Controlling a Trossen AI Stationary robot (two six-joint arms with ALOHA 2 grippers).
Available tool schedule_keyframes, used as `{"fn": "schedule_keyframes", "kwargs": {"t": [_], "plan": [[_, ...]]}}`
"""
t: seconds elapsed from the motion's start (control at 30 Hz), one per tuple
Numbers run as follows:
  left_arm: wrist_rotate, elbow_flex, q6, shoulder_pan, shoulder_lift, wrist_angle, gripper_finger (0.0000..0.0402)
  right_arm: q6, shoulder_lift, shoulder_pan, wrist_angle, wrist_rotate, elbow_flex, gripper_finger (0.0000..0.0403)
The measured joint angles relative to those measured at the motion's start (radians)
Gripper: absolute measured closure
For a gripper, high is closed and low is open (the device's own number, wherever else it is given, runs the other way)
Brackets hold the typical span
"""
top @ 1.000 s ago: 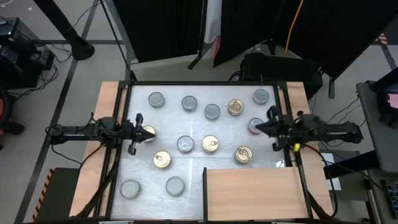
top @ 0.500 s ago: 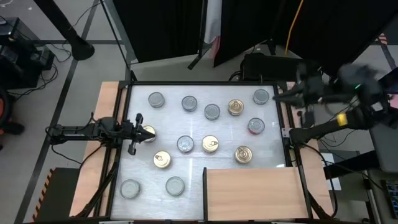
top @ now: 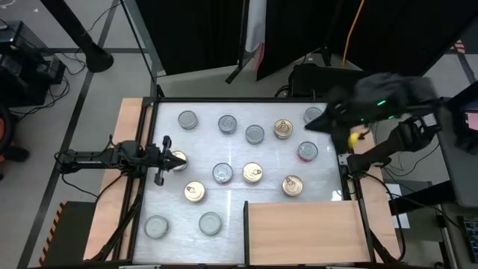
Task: Stack canned seafood by type on shelf
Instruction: Put the red tuna can on the shelf
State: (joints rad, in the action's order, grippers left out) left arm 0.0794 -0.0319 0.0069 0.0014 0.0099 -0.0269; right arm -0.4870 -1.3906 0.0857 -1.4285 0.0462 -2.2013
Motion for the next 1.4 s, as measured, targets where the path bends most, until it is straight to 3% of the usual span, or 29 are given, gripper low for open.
{"fn": "schedule_keyframes", "kwargs": {"t": [0.3, 0.53, 0.67, 0.87, 1.03, 1.23, 1.3, 1.4], "plan": [[-0.061, 0.000, 0.000, 0.000, 0.000, 0.019, 0.0385, -0.027, 0.051, 0.082, 0.161, 0.037, 0.385, 0.0403], [-0.071, -0.005, -0.106, 0.000, 0.004, 0.110, 0.0385, -0.060, 0.247, 0.100, 0.492, 0.035, 0.809, 0.0403], [-0.056, -0.098, -0.102, -0.005, 0.043, 0.147, 0.0388, -0.120, 0.366, 0.096, 0.633, 0.067, 1.046, 0.0403], [-0.124, -0.412, -0.043, -0.005, 0.254, -0.021, 0.0393, -0.264, 0.508, 0.091, 0.787, 0.084, 1.324, 0.0403], [-0.210, -0.778, 0.030, -0.005, 0.536, -0.089, 0.0393, -0.340, 0.564, 0.090, 0.810, 0.088, 1.428, 0.0403], [-0.510, -1.228, 0.056, 0.000, 0.867, -0.112, 0.0393, -0.453, 0.558, 0.038, 0.719, 0.155, 1.438, 0.0403], [-0.610, -1.345, 0.063, 0.001, 0.957, -0.132, 0.0394, -0.477, 0.553, 0.006, 0.705, 0.164, 1.438, 0.0403], [-0.680, -1.473, 0.000, 0.001, 1.064, -0.193, 0.0394, -0.474, 0.549, -0.053, 0.684, 0.123, 1.437, 0.0403]]}}
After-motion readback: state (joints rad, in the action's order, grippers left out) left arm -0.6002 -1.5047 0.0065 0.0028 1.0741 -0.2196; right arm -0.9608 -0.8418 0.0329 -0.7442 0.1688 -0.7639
